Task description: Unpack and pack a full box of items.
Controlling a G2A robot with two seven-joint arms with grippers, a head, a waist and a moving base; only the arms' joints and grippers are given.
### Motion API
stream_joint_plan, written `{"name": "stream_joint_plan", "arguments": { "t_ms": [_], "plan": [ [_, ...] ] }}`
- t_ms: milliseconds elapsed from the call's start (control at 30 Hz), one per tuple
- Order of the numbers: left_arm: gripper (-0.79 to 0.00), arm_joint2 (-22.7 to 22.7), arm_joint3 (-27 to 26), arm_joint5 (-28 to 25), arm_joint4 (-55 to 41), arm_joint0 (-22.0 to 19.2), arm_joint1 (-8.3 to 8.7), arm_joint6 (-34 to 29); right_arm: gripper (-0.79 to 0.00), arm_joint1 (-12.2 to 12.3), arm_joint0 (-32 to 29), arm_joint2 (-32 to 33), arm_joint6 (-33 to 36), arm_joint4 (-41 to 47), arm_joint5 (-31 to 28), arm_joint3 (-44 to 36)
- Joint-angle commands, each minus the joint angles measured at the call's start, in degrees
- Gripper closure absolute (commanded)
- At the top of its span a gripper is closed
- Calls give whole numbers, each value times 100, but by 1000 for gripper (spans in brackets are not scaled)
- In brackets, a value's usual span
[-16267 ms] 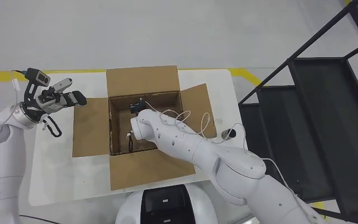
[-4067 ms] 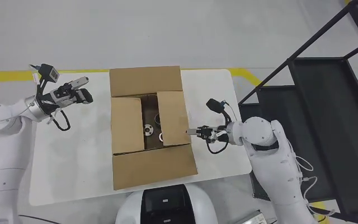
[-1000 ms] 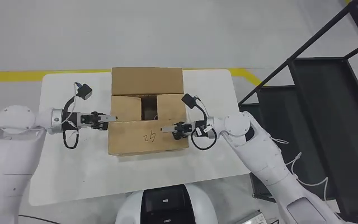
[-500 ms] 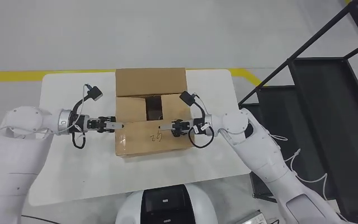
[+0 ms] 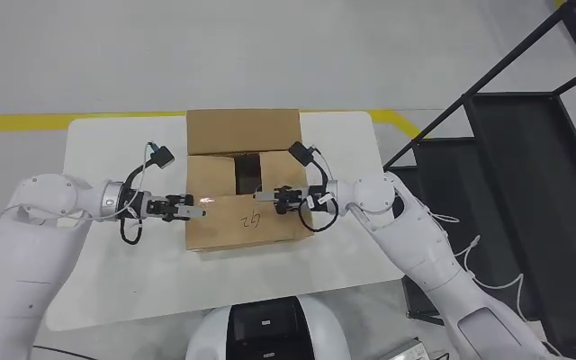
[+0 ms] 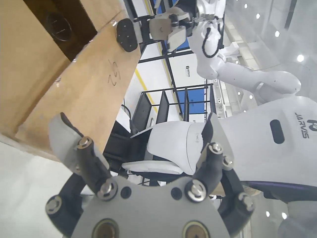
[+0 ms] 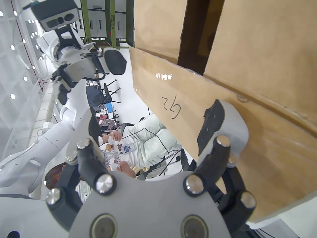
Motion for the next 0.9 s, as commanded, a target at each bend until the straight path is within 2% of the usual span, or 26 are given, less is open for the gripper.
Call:
{"name": "stream_joint_plan", "arguments": {
  "t_ms": [0, 267, 400, 867],
  "plan": [
    [-785, 134, 94, 1, 98, -84, -16, 0, -785, 20, -5, 148, -31, 84, -56, 3],
    [-785, 424, 269, -11, 372, -290, -29, 12, -785, 65, 201, 664, -322, 411, -195, 302],
    [-785, 424, 269, -11, 372, -290, -29, 12, -785, 43, 465, 553, -58, 459, -260, 661],
    [-785, 424, 269, -11, 372, -290, -29, 12, -785, 43, 465, 553, -58, 459, -260, 661]
  ]
}}
